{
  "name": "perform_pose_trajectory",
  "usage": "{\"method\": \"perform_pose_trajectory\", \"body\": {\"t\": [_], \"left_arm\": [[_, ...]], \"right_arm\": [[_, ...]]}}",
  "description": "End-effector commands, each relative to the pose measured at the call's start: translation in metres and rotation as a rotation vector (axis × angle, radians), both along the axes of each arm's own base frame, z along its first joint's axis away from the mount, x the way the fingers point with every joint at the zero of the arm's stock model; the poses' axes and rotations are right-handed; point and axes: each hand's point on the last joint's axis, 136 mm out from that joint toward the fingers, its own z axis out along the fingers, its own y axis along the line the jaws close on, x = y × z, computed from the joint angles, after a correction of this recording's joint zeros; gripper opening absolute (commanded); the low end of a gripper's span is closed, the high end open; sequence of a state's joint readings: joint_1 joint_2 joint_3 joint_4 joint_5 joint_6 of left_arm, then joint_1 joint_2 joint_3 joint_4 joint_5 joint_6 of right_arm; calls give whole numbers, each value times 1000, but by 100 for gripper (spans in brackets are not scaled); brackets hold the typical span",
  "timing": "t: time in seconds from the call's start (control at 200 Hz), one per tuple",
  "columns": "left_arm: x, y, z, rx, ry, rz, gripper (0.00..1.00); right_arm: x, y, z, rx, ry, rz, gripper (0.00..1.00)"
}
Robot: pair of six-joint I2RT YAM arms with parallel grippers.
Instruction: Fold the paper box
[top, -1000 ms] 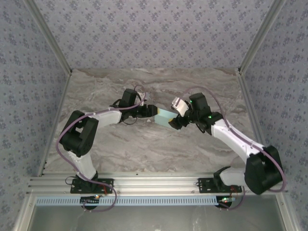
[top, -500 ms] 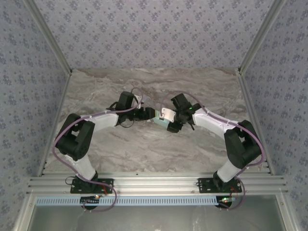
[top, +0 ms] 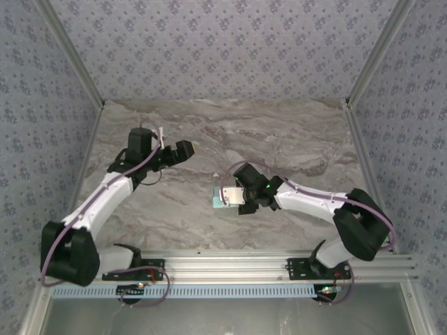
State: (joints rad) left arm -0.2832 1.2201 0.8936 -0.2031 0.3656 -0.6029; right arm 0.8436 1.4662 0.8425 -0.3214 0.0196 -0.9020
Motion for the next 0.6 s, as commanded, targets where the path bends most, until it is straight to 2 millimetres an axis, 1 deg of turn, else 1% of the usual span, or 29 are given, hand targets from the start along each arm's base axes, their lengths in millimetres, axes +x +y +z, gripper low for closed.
{"method": "perform_pose_trajectory", "body": {"t": [0.0, 0.02, 0.07, 0.145, 0.205, 0.28, 0.33, 0.345, 0.375, 0.395, 0.425, 0.455, 0.505, 0.55, 0.595], "left_arm": [[-10, 60, -8, 260, 4, 222, 99], [-12, 67, -4, 265, -14, 255, 99], [-17, 74, 10, 259, -92, 285, 99], [-26, 85, 28, 265, -197, 329, 99], [-33, 100, 37, 304, -254, 383, 99], [-40, 114, 46, 391, -325, 405, 99], [-42, 120, 49, 477, -372, 395, 99], [-43, 119, 49, 509, -393, 372, 99], [-43, 113, 50, 557, -448, 316, 99], [-44, 112, 51, 585, -479, 300, 99], [-45, 115, 53, 595, -508, 326, 99], [-47, 117, 54, 587, -532, 347, 99], [-48, 118, 56, 581, -582, 361, 99], [-50, 117, 59, 591, -633, 353, 99], [-50, 121, 59, 616, -661, 376, 99]], "right_arm": [[-27, 0, 18, 23, 52, 101, 100], [-32, -1, 20, 24, 72, 117, 100], [-44, -3, 26, 26, 121, 130, 100], [-63, -5, 43, 54, 204, 157, 100], [-74, 0, 62, 119, 245, 172, 100], [-79, 9, 91, 239, 227, 185, 100], [-77, 12, 113, 332, 170, 182, 100], [-73, 15, 121, 364, 138, 181, 100], [-68, 13, 137, 422, 76, 161, 100], [-59, 13, 148, 465, 24, 129, 100], [-49, 9, 163, 527, -37, 76, 100], [-34, 2, 181, 601, -100, -2, 100], [-15, -17, 204, 706, -179, -129, 100], [2, -39, 222, 801, -243, -254, 100], [17, -65, 230, 873, -297, -398, 100]]}}
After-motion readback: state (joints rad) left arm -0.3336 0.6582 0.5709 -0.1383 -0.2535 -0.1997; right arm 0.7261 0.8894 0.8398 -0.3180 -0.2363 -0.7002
